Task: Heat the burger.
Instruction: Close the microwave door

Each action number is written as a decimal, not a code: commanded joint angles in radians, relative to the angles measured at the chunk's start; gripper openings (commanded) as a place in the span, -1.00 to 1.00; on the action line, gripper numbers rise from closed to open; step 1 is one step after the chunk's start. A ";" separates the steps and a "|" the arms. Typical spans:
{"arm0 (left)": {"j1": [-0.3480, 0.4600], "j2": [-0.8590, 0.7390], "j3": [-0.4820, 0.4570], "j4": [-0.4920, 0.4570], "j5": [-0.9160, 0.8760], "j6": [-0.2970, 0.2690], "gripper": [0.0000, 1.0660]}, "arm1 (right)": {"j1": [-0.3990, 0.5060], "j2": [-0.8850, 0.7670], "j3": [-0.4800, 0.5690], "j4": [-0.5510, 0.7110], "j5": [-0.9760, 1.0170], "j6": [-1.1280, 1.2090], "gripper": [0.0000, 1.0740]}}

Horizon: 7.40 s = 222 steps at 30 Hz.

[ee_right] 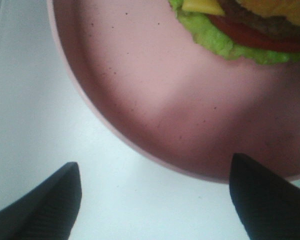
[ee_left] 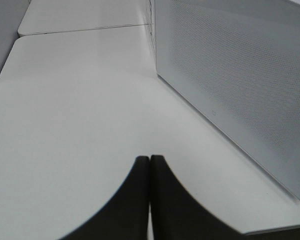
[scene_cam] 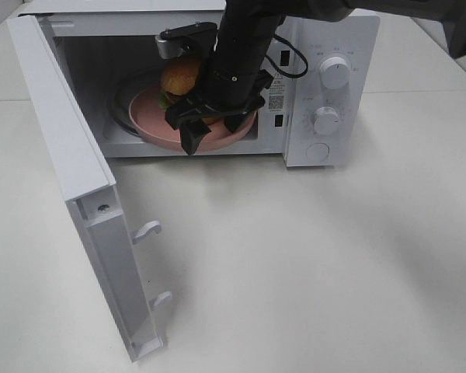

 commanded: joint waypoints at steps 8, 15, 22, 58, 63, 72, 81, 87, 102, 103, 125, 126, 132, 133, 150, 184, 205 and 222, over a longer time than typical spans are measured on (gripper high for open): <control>0.003 -0.019 0.000 0.003 -0.008 0.000 -0.99 | -0.002 -0.012 -0.019 0.154 0.164 0.072 0.42; 0.003 -0.019 0.000 0.003 -0.008 0.000 -0.99 | -0.002 -0.012 -0.019 0.154 0.268 0.103 0.42; 0.003 -0.019 0.000 0.003 -0.008 0.000 -0.99 | -0.002 -0.012 -0.019 0.154 0.274 0.130 0.42; 0.003 -0.019 0.000 0.002 -0.008 0.000 -0.99 | -0.242 -0.532 0.661 -0.079 0.259 0.227 0.42; 0.003 -0.019 0.000 0.002 -0.008 0.000 -0.99 | -0.378 -0.665 0.792 -0.091 0.254 0.253 0.42; 0.003 -0.019 0.000 0.002 -0.008 0.000 -0.99 | -0.432 -1.007 0.985 -0.090 0.232 0.257 0.42; 0.003 -0.019 0.000 0.002 -0.008 0.000 -0.99 | -0.432 -1.352 1.180 -0.087 0.232 0.262 0.42; 0.003 -0.019 0.000 0.000 -0.008 0.000 -0.99 | -0.432 -1.543 1.279 -0.086 0.235 0.280 0.42; 0.003 -0.017 -0.003 -0.051 -0.022 0.000 -0.99 | -0.432 -1.974 1.448 -0.069 0.150 0.174 0.34; 0.003 -0.010 -0.007 -0.058 -0.030 0.000 -0.99 | -0.432 -1.999 1.448 -0.068 0.147 0.174 0.33; 0.003 0.487 -0.019 -0.265 -0.433 0.300 -0.99 | -0.432 -2.323 1.451 -0.068 0.132 0.173 0.12; 0.003 0.560 -0.019 -0.310 -0.468 0.353 -0.99 | -0.432 -2.323 1.451 -0.069 0.124 0.173 0.12; 0.003 0.735 -0.019 -0.458 -0.540 0.529 -0.99 | -0.432 -2.323 1.458 -0.071 0.089 0.173 0.12; 0.003 0.801 -0.019 -0.522 -0.559 0.609 -0.99 | -0.432 -2.323 1.472 -0.079 0.063 0.173 0.12; -0.032 1.215 -0.026 -0.985 -0.661 1.201 -0.99 | -0.432 -2.323 1.493 -0.079 0.030 0.174 0.12; -0.456 1.707 -0.410 -1.028 -0.876 1.249 -0.99 | -0.432 -2.323 1.493 -0.079 0.030 0.177 0.12; -0.585 2.014 -0.811 -1.030 -0.897 1.174 -0.99 | -0.432 -2.323 1.493 -0.079 0.030 0.177 0.12; -0.630 2.131 -1.003 -1.023 -0.896 1.159 -0.99 | -0.432 -2.323 1.493 -0.079 0.030 0.178 0.12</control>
